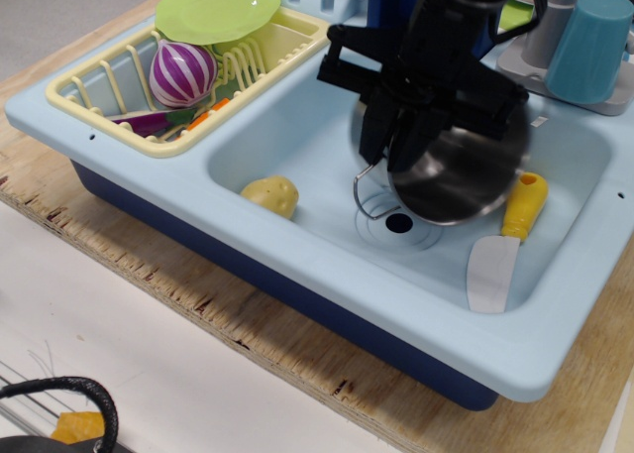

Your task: Flip pot upright which is in sink

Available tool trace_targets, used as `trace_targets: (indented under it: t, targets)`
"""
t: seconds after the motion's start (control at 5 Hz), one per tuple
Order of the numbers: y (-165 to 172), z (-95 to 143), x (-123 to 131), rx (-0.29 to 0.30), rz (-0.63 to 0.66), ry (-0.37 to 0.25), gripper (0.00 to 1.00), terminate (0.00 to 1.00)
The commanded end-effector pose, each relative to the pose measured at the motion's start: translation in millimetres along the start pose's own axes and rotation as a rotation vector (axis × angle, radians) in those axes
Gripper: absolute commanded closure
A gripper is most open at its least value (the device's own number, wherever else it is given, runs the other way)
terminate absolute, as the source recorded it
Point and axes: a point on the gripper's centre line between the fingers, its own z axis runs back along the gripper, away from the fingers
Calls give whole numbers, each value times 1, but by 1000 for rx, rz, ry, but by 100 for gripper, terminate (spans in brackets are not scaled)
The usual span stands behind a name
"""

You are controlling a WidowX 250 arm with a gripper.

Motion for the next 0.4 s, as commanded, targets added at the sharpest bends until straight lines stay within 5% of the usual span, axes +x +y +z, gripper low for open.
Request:
trace_targets:
  t: [0.0, 0.2]
  targets:
    - [5, 26, 17, -171, 92, -26, 100, 0]
    - [10, 34, 17, -246, 207, 62, 100, 0]
